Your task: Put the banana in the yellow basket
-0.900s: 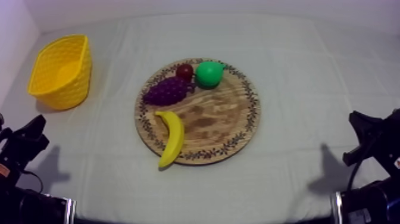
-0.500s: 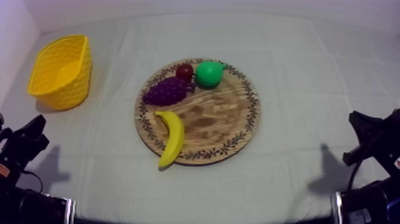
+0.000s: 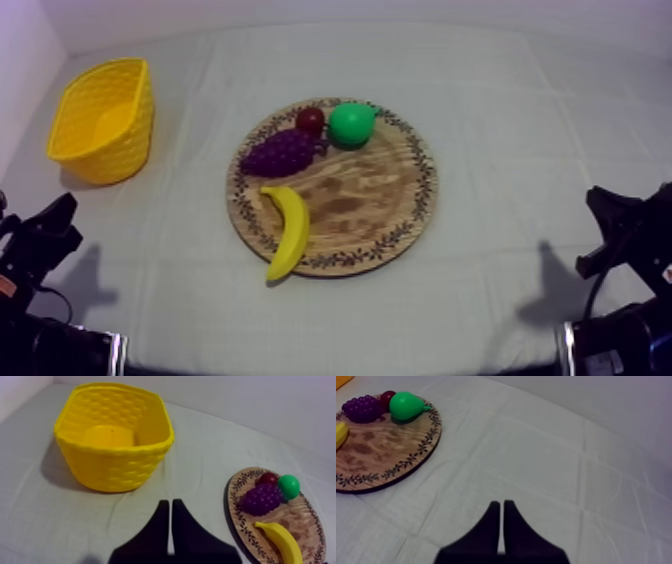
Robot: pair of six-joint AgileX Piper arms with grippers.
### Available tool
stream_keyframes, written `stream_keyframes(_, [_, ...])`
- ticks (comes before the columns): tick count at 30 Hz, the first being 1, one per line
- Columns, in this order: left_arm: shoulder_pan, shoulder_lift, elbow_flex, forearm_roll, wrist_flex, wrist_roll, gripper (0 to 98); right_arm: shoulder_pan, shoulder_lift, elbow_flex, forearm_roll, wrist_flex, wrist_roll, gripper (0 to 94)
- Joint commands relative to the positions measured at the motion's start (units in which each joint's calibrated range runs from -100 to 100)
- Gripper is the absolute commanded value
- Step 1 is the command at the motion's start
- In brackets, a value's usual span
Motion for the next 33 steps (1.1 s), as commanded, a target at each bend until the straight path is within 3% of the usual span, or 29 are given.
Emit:
stream_keyframes(1, [0.0,0.0,-0.1,0.01,0.5,-1.1,0.2,0.0,0.0,0.0,0.0,0.0,0.0,0.5])
stream_keyframes(5, [0.5,0.0,-0.3,0.08,1.0,-0.7,0.4,0.0,0.0,0.0,0.0,0.0,0.0,0.5])
stream_keyframes(10, [2.0,4.0,-5.6,0.1,3.8,4.1,2.0,0.0,0.0,0.0,0.0,0.0,0.0,0.5])
stream_keyframes(14, [3.4,12.6,-17.9,0.0,8.6,6.6,2.0,0.0,0.0,0.0,0.0,0.0,0.0,0.5])
stream_keyframes(18, [4.9,24.9,-33.5,2.85,14.7,7.6,1.2,0.0,0.0,0.0,0.0,0.0,0.0,0.5])
stream_keyframes(21, [6.0,34.2,-42.7,6.06,18.9,8.7,0.7,0.0,0.0,0.0,0.0,0.0,0.0,0.5])
stream_keyframes(27, [9.1,49.0,-51.7,10.5,22.8,10.4,0.3,0.0,0.0,0.0,0.0,0.0,0.0,0.5])
stream_keyframes(33, [15.1,60.6,-54.9,11.38,21.3,10.9,0.3,0.0,0.0,0.0,0.0,0.0,0.0,0.5])
